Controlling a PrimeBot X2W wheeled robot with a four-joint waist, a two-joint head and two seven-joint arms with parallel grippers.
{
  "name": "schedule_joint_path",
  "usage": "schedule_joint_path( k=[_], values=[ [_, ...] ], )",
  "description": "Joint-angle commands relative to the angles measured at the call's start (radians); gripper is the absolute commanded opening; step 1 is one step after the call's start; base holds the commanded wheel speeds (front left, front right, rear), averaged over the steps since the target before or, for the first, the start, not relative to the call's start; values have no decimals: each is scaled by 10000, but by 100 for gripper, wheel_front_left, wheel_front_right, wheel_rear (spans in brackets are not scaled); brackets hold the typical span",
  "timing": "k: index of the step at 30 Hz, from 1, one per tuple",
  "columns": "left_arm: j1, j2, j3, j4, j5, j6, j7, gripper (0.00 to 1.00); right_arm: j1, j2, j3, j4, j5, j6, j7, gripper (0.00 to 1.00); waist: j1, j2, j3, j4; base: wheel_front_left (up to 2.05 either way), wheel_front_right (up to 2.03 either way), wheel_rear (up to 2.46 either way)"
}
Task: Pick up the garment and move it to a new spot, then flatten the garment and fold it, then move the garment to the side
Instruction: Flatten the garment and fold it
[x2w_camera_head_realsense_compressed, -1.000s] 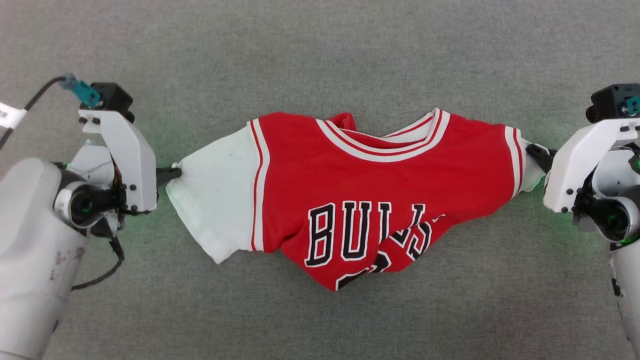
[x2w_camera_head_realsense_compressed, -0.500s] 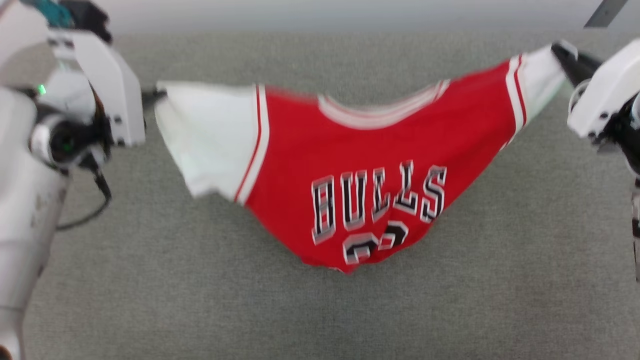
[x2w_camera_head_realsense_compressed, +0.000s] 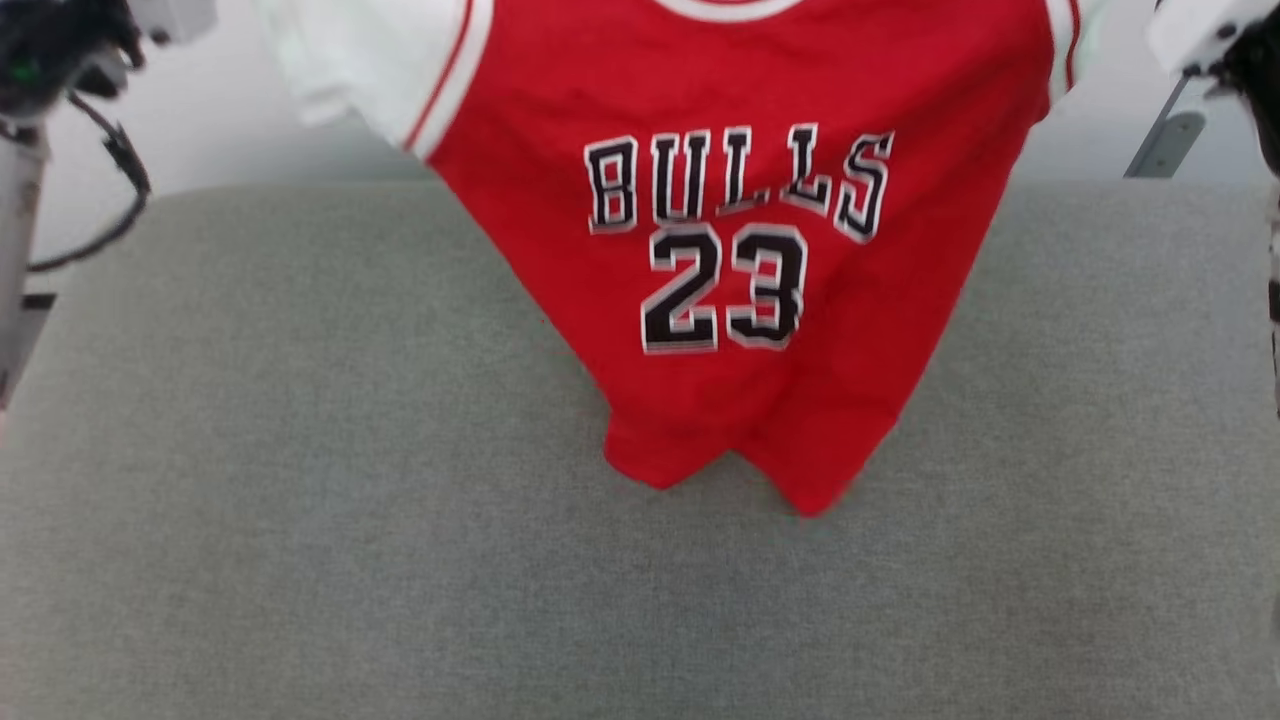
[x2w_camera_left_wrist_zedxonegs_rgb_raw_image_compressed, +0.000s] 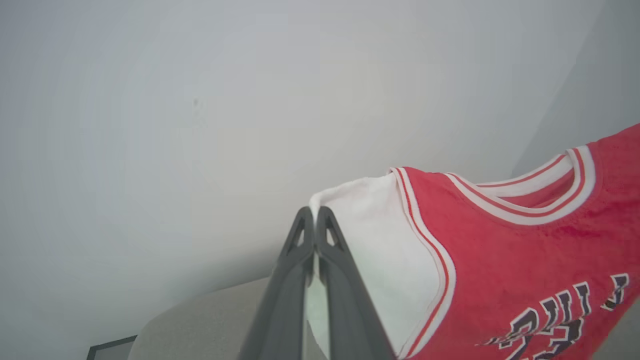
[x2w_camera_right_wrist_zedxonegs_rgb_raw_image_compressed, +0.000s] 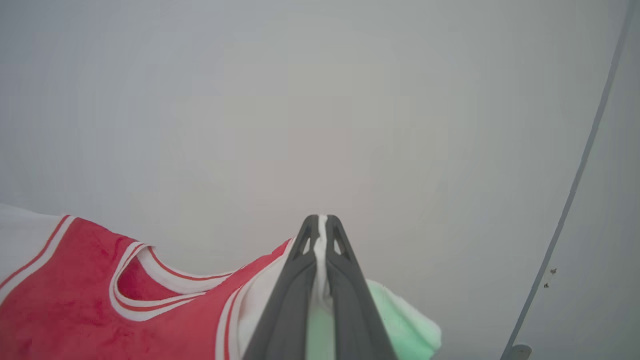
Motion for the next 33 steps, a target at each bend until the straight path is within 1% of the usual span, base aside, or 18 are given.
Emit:
schedule_joint_path(
  k=[1,7,11,15,21,26,29,31,33],
  values=[
    [-138,4,6,73,65,16,-100,0,-162,-8,61,121,-52,-13,-106,0,0,0,-213,17,0,0,0],
    [-802,12,-111,365,280,14,-842,0,-1000,-48,298,1099,-3,-13,-871,0,0,0,-323,60,0,0,0],
    [-1168,42,-188,495,286,14,-1157,0,-1535,-133,396,1575,-22,-13,-1192,0,0,0,-107,82,0,0,0],
    [-1588,71,-256,639,394,14,-1620,0,-2073,-132,301,2043,-219,-13,-1665,0,0,0,477,75,0,0,0],
    [-2415,137,-344,970,711,13,-2583,0,-3229,85,184,2820,-970,-15,-2609,0,0,0,1861,-26,0,0,0],
    [-3700,-119,-297,1402,1240,106,-3805,0,-4487,182,-11,3422,-2195,-15,-4096,0,0,0,3388,-11,0,0,0],
    [-4507,-422,-80,1781,1334,140,-4938,0,-5123,241,-419,3700,-3195,-15,-5323,0,0,0,4196,55,0,0,0],
    [-4928,-563,-17,1996,1441,122,-5660,0,-5402,276,-755,3703,-3933,-15,-5801,0,0,0,4553,118,0,0,0],
    [-5251,-720,90,2152,1309,75,-6381,0,-5618,319,-1078,3464,-4672,-15,-6001,0,0,0,4802,210,0,0,0]
  ],
)
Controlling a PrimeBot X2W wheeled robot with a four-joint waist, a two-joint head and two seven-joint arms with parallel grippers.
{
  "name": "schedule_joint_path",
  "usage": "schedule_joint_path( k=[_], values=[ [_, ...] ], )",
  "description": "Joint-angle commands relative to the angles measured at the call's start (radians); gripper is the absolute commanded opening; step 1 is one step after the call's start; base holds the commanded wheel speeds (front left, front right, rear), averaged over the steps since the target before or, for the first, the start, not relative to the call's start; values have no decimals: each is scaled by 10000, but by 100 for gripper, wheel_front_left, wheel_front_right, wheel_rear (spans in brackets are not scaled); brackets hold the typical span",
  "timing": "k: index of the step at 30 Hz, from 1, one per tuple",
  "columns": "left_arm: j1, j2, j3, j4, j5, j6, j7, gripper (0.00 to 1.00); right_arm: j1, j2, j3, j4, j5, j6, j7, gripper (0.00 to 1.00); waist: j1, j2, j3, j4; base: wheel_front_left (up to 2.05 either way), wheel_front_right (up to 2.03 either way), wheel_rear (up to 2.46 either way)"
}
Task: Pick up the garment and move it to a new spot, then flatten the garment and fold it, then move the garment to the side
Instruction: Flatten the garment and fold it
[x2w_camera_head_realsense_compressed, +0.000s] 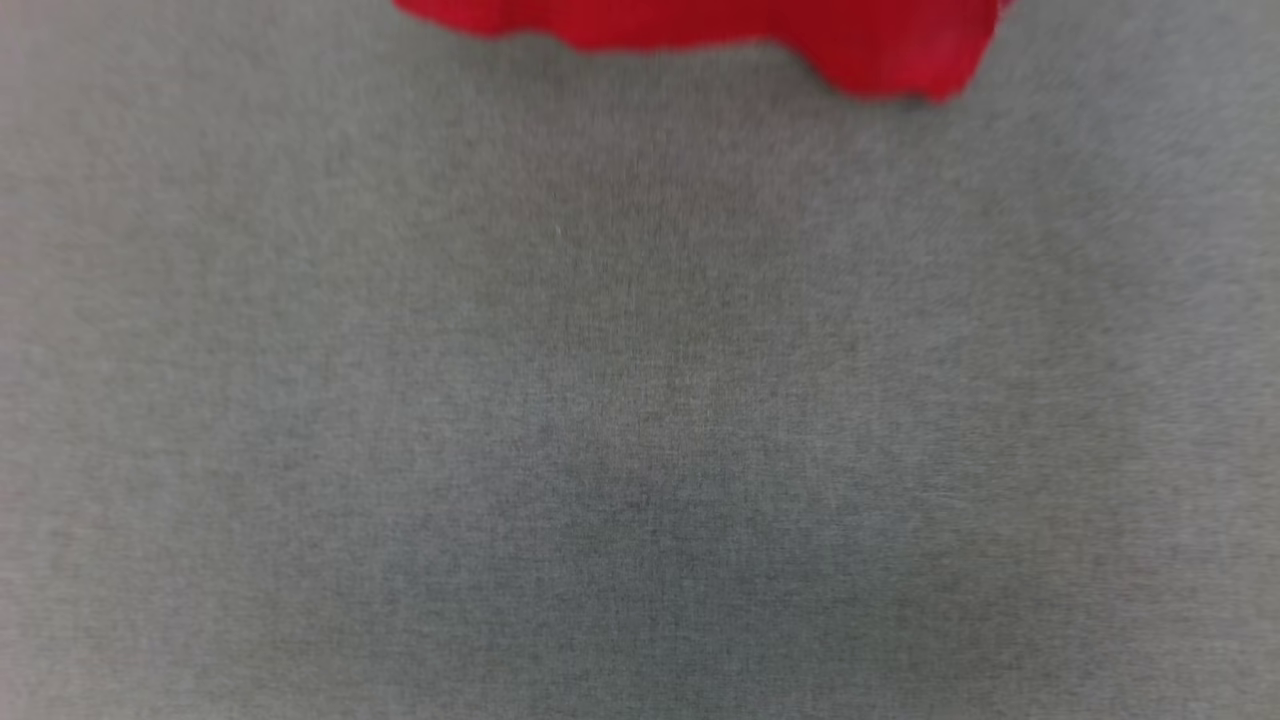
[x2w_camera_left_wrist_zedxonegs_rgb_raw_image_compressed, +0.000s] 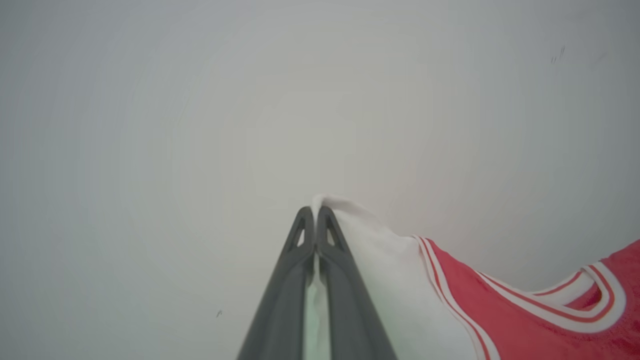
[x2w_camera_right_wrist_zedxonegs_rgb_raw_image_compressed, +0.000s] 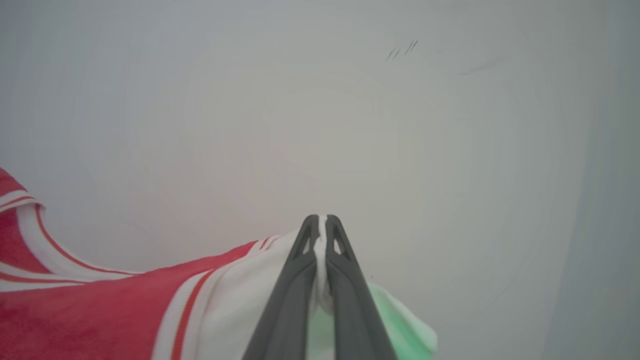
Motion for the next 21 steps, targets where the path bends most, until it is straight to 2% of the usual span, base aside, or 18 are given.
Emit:
schedule_joint_path(
  k=[1,4,9,14,21],
  values=[
    [-164,-104,38,70,-113,-33,-367,0,-118,47,-132,-205,-405,-15,-71,0,0,0,1351,232,0,0,0],
    [-12,-129,-240,98,-225,-59,-1175,0,393,156,38,-1022,-990,-15,-79,0,0,0,1513,416,0,0,0],
    [946,147,-1179,-254,-857,-70,-1404,0,1241,-21,517,-1346,-816,-15,-80,0,0,0,1319,596,0,0,0],
    [2055,545,-2131,-999,-1593,-72,-1212,0,2404,-246,974,-1388,78,-17,-76,0,0,0,853,679,0,0,0],
    [4359,1575,-3497,-2528,-2933,-73,-555,0,4941,-807,2062,-1648,2382,-17,54,0,0,0,-425,635,0,0,0]
  ],
)
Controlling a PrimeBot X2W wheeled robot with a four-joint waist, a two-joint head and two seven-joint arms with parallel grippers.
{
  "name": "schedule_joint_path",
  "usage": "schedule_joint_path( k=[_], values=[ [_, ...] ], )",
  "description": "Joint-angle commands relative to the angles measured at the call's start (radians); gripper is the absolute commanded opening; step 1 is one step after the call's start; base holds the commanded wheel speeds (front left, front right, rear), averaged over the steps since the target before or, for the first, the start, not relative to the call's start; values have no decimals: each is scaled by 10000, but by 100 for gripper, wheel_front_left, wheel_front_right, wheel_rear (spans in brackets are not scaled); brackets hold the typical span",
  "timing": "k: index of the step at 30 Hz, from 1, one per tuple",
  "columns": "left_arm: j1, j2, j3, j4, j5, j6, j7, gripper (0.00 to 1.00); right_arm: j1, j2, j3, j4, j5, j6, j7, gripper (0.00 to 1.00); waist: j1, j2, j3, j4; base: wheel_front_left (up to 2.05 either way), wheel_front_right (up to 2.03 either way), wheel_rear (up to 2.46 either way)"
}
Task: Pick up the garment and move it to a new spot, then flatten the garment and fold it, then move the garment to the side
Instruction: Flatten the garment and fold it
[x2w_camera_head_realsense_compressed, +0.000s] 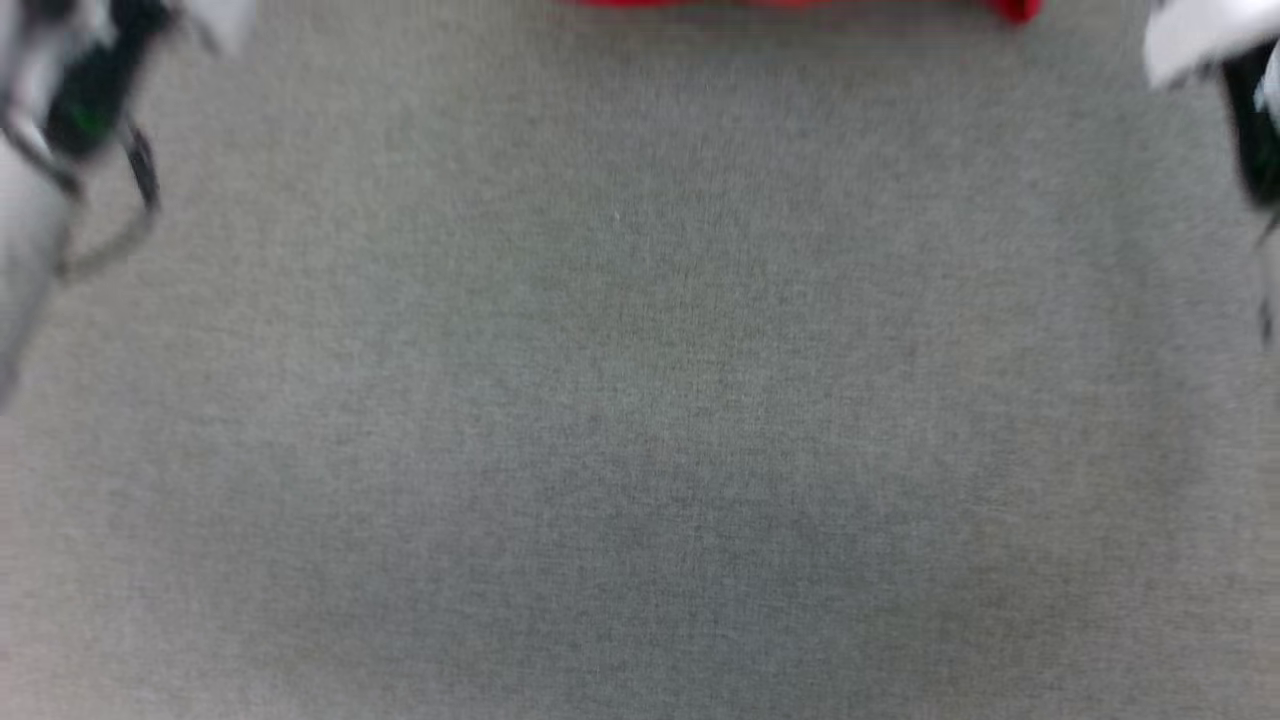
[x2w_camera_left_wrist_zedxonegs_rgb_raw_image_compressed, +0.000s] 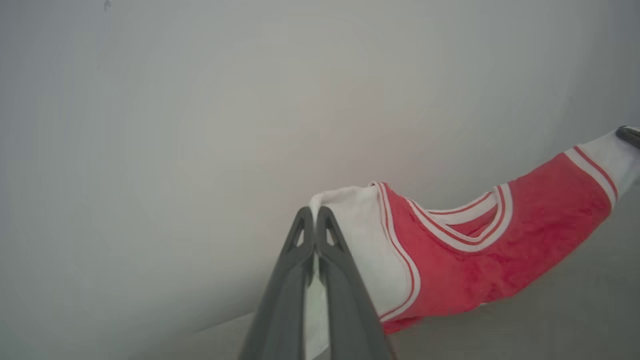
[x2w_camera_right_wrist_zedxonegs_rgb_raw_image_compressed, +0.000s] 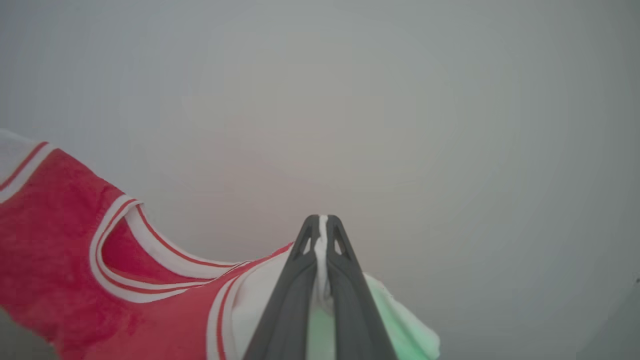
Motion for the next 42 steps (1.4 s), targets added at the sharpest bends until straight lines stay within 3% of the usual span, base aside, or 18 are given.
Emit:
schedule_joint_path(
  k=[1,7,11,19,24,28,35,42],
  values=[
    [162,46,-15,-99,-132,-13,17,0,200,-6,53,-98,214,-18,9,0,0,-1,-845,-96,0,0,0],
    [2693,1251,-623,-1902,-1105,-12,415,0,2789,-917,709,-1642,2009,-18,709,0,0,-1,-1776,-257,0,0,0],
    [4353,2213,-981,-3371,-1339,215,426,0,4722,-1509,901,-2989,2732,-19,969,0,0,-1,-2231,-323,0,0,0],
    [7176,3991,-1969,-5914,-1687,763,402,0,8172,-2495,1304,-5260,3290,-17,1250,0,0,-1,-2622,-440,0,0,0],
    [8447,4666,-2553,-6606,-1791,1136,381,0,9809,-3296,1794,-6118,3142,-19,1104,0,0,-1,-2611,-477,0,0,0],
    [9246,4804,-2949,-6592,-2192,1506,477,0,10782,-3765,1853,-6186,3209,-19,928,0,0,-1,-2567,-490,0,0,0],
    [9998,4595,-3253,-6178,-2566,1919,383,0,11823,-3937,2145,-6103,3401,-19,1194,0,0,-1,-2445,-493,0,0,0],
    [10279,4419,-3207,-5793,-2911,2176,154,0,12203,-4280,2766,-6159,4396,-19,2162,0,0,-1,-2288,-452,0,0,0]
  ],
)
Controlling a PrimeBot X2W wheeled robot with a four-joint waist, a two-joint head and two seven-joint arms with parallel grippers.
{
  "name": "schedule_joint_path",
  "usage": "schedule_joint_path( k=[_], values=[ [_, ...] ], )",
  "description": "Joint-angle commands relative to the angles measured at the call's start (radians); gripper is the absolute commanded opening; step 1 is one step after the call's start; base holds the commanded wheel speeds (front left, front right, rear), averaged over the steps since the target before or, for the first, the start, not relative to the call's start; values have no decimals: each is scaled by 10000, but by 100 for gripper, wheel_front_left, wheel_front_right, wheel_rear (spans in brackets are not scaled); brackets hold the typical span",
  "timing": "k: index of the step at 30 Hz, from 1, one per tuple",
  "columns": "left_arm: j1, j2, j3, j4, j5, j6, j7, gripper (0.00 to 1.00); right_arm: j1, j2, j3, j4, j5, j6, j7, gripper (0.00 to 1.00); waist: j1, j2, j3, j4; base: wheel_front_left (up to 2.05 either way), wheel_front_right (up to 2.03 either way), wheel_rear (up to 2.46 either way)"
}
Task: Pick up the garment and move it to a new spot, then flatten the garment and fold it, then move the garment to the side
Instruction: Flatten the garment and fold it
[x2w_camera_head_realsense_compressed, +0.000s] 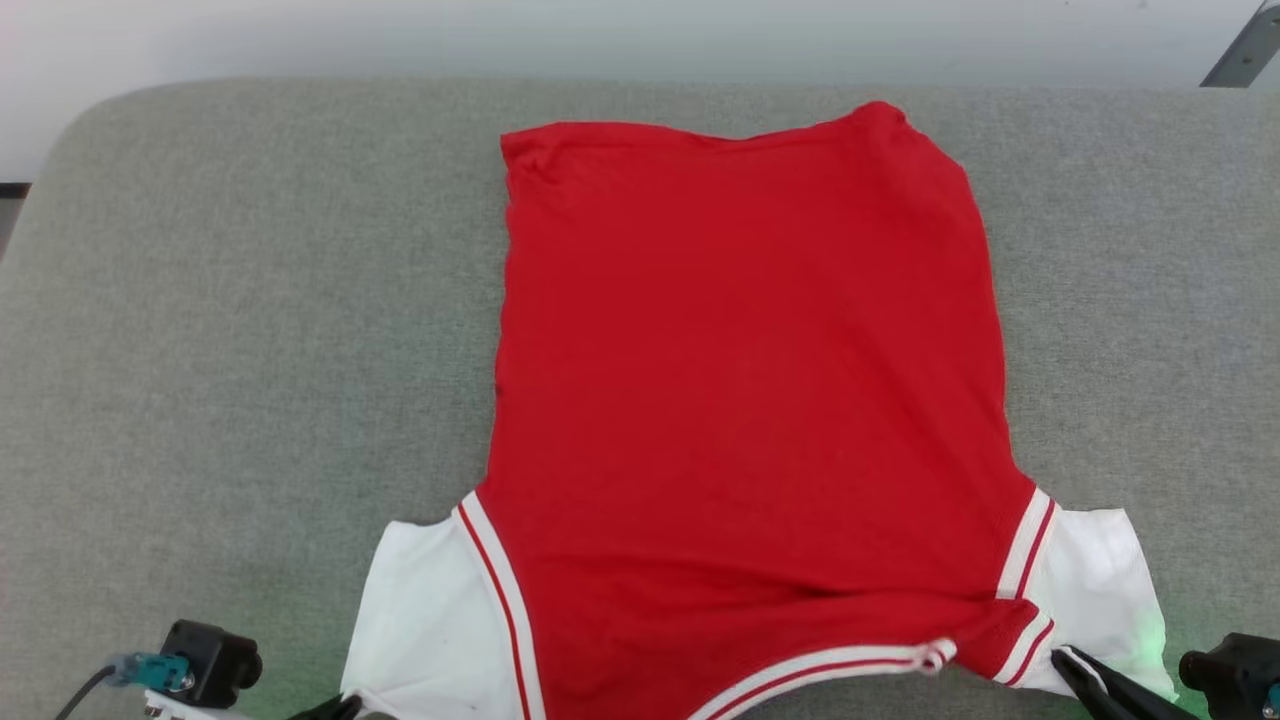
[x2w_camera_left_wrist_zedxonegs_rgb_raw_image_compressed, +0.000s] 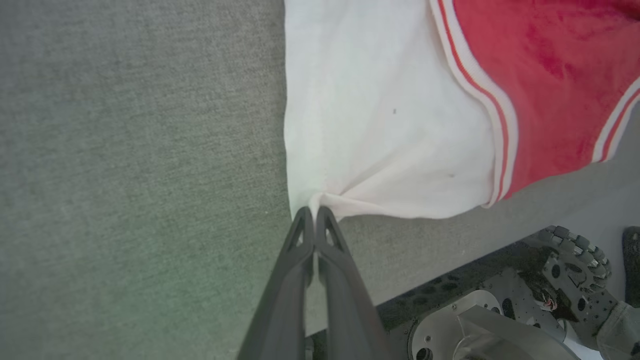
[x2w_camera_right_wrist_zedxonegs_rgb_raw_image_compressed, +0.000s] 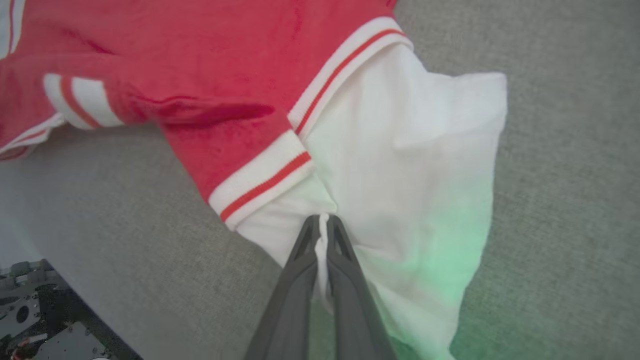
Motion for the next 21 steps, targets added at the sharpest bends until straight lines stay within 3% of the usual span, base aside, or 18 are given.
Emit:
schedule_joint_path(
  k=[1,7,8,9,14,21],
  values=[
    [130,-76,39,3,-124,16,-96,0,140,-69,-7,-2,163,-19,91,0,0,0,41,14,0,0,0],
    [189,-164,16,-18,-190,-69,-143,0,-148,45,-250,317,197,-22,418,1,0,0,171,89,0,0,0],
    [185,-190,12,-24,-207,-91,-127,0,-207,132,-339,398,229,-23,503,38,0,0,187,105,0,0,0],
    [179,-216,-1,-37,-214,-115,-102,0,-241,203,-439,461,231,-28,611,100,0,0,195,126,0,0,0],
    [83,-347,27,-73,-133,-184,-186,0,-414,273,-615,299,201,-29,1124,100,0,0,219,247,0,0,0],
    [14,-532,55,-172,-36,-243,-357,0,-457,173,-1429,-1144,810,-19,1494,100,0,0,246,394,0,0,0]
  ],
)
